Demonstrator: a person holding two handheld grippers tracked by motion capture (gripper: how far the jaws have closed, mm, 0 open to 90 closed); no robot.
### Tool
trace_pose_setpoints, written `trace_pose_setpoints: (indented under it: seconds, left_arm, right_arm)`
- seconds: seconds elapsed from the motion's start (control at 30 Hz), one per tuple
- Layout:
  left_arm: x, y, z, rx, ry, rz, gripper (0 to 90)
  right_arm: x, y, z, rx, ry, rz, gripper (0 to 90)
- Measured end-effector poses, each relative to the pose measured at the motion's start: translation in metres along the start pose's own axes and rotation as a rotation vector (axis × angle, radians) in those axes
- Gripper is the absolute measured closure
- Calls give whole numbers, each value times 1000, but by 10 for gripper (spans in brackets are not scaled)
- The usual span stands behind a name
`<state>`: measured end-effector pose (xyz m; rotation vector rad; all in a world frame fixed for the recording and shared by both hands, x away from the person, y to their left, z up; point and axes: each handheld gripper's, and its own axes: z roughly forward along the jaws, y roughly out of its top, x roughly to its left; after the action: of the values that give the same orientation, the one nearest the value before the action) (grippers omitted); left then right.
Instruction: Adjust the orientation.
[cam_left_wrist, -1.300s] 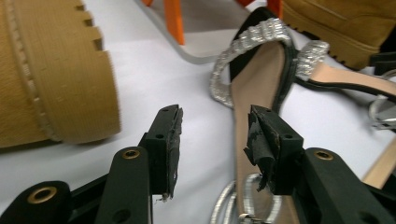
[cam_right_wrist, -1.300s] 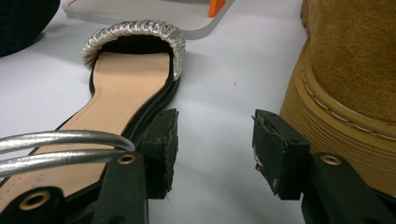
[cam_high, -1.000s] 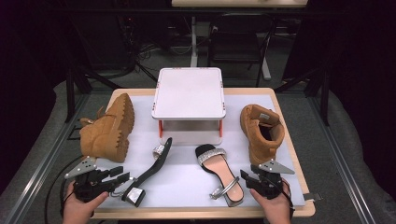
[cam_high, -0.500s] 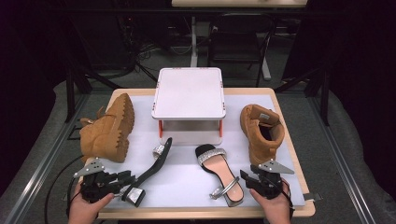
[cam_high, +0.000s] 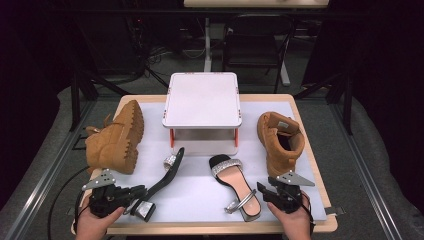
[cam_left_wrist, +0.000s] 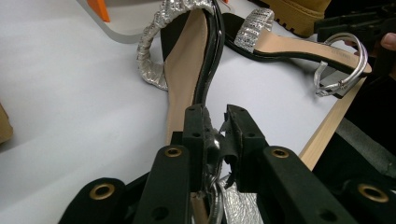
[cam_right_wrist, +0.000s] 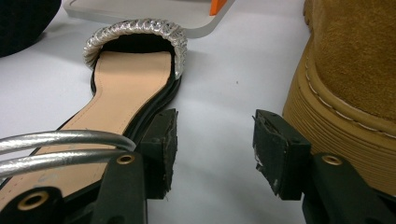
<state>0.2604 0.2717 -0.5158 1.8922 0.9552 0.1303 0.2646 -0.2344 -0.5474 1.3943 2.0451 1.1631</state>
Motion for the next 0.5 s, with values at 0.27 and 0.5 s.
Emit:
trace_pose_setpoints:
  seconds: [0.27, 0.5]
  left_arm:
    - [-7, 3, 3, 5, -20, 9, 816]
    - [-17, 7, 11, 7, -63, 23, 817]
  right_arm:
    - [0, 0, 0, 2, 0, 3, 497]
    - [0, 0, 0, 4, 0, 3, 497]
